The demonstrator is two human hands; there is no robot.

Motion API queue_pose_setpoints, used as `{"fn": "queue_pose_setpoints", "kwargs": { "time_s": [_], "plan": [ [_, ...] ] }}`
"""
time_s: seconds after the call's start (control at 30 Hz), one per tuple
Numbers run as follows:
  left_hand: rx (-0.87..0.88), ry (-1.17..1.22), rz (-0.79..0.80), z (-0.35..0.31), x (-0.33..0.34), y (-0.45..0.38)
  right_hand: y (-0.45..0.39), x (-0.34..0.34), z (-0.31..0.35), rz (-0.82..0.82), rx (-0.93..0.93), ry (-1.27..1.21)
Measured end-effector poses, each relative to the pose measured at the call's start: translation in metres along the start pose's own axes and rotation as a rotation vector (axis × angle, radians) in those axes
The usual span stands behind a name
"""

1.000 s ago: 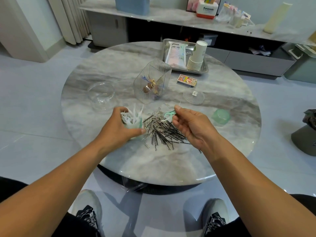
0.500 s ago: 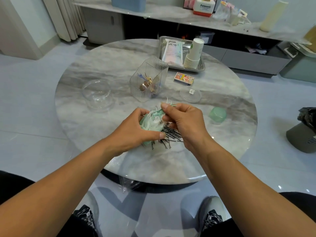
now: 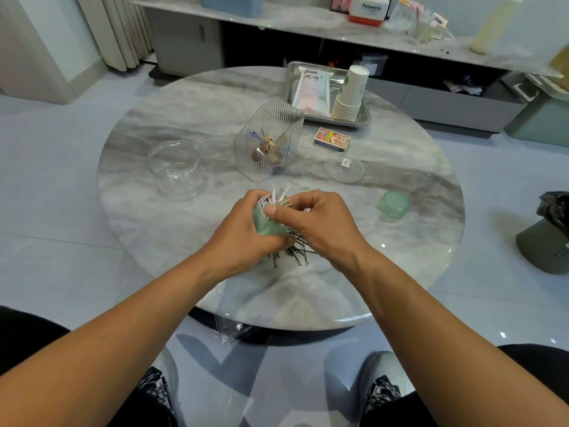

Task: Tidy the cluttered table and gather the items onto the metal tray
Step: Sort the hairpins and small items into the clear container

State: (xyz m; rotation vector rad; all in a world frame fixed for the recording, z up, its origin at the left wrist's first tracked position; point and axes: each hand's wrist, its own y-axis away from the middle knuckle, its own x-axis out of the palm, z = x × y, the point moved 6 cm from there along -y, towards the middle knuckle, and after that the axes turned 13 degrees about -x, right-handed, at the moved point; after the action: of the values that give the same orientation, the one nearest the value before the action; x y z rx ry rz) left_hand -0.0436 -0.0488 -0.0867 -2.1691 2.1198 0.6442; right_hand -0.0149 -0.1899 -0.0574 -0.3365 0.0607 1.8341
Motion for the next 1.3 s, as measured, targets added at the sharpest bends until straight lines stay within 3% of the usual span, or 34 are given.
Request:
{"fn": "queue_pose_setpoints", "kwargs": {
  "time_s": [0.1, 0.27, 0.37, 0.43, 0.57, 0.77, 0.97, 1.2, 1.3],
  "plan": [
    [0.007, 0.0, -0.043, -0.002, -0.005, 0.0, -0.003, -0.007, 0.004, -0.071, -0.068, -0.034],
    [0.031, 0.026, -0.018, -0.003, 0.001, 0.002, 0.004, 0.004, 0.006, 0.016, -0.112, -0.068],
    [0.046, 0.05, -0.046, -0.004, 0.0, 0.003, 0.003, -0.008, 0.01, -0.182, -0.185, 0.071],
    [0.052, 0.084, -0.05, -0.005, 0.0, 0.002, 0.0, -0.017, 0.009, -0.258, -0.157, 0.022],
    [0.057, 0.104, -0.03, -0.006, 0.002, 0.004, 0.002, -0.008, 0.003, -0.159, -0.121, -0.084],
    [0.017, 0.131, -0.003, -0.002, 0.012, 0.001, 0.004, 0.005, 0.006, -0.024, -0.23, -0.01],
    [0.01, 0.152, -0.011, -0.002, 0.017, -0.006, 0.002, -0.009, 0.007, -0.188, -0.237, -0.261],
    [0.043, 0.176, -0.009, -0.006, 0.025, -0.008, 0.006, -0.003, 0.021, -0.049, -0.329, -0.155],
    [0.049, 0.21, -0.068, -0.007, 0.021, -0.011, 0.001, -0.013, 0.015, -0.133, -0.238, -0.206]
  ]
}}
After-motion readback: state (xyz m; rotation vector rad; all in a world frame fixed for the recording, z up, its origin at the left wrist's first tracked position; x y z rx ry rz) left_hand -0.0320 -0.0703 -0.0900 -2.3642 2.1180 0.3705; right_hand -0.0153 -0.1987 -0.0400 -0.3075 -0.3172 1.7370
